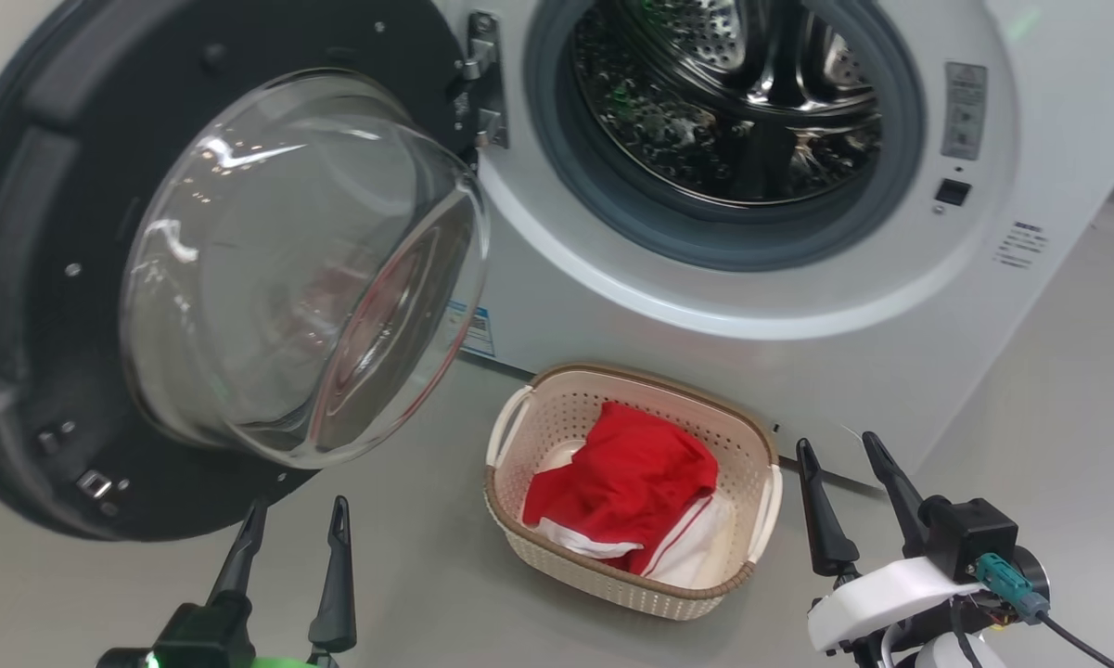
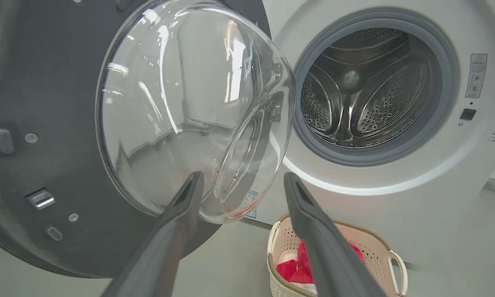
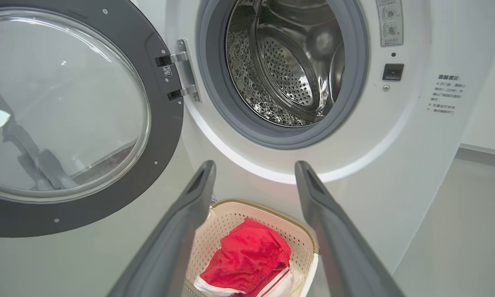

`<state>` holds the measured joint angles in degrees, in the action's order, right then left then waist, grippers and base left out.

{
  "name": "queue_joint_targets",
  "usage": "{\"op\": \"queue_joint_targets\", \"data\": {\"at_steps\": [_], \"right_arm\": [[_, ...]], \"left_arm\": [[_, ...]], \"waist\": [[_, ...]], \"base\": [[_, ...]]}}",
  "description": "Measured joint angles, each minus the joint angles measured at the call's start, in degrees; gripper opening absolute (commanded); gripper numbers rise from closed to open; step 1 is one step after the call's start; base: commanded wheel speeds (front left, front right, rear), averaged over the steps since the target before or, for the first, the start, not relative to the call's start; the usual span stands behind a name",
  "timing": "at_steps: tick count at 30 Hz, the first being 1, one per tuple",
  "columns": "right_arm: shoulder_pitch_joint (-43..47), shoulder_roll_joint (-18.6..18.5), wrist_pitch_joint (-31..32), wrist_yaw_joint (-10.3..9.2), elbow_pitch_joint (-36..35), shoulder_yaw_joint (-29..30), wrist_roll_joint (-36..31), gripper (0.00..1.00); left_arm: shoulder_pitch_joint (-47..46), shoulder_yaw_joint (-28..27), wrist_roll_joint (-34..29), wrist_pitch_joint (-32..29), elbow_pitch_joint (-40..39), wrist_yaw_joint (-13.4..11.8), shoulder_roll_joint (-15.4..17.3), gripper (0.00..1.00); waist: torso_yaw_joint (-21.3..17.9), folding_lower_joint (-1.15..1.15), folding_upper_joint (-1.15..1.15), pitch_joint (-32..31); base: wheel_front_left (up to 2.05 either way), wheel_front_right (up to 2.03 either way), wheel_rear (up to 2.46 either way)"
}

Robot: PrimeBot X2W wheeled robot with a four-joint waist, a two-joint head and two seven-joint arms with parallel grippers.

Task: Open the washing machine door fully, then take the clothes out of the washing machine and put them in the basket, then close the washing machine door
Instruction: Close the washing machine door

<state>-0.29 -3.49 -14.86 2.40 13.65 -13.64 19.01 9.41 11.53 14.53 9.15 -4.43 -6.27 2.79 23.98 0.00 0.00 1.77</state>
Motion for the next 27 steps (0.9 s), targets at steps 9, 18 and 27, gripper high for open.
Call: {"op": "queue_joint_targets", "data": {"at_steps": [9, 18, 27], "right_arm": [[0.87, 0.12, 0.00, 0.04, 0.15, -0.81, 0.00, 1.00], [0.85, 0.27, 0.00, 0.49, 0.64, -2.50, -0.01, 1.00], [0.80, 0.27, 0.00, 0.49, 0.98, -2.78, -0.01, 1.00]], "left_arm": [[0.04, -0.94, 0.00, 0.00, 0.00, -0.08, 0.00, 1.00], [0.28, -2.85, 0.16, 0.53, -0.38, -0.49, -0.01, 1.00], [0.57, -2.96, 0.56, 0.58, -0.68, -0.49, -0.01, 1.00]], "waist": [[4.36, 0.00, 0.00, -0.84], [5.85, 0.00, 0.00, -1.04], [5.91, 0.00, 0.00, -0.99]], "base": [[0.00, 0.00, 0.00], [0.00, 0.00, 0.00], [0.00, 0.00, 0.00]]}}
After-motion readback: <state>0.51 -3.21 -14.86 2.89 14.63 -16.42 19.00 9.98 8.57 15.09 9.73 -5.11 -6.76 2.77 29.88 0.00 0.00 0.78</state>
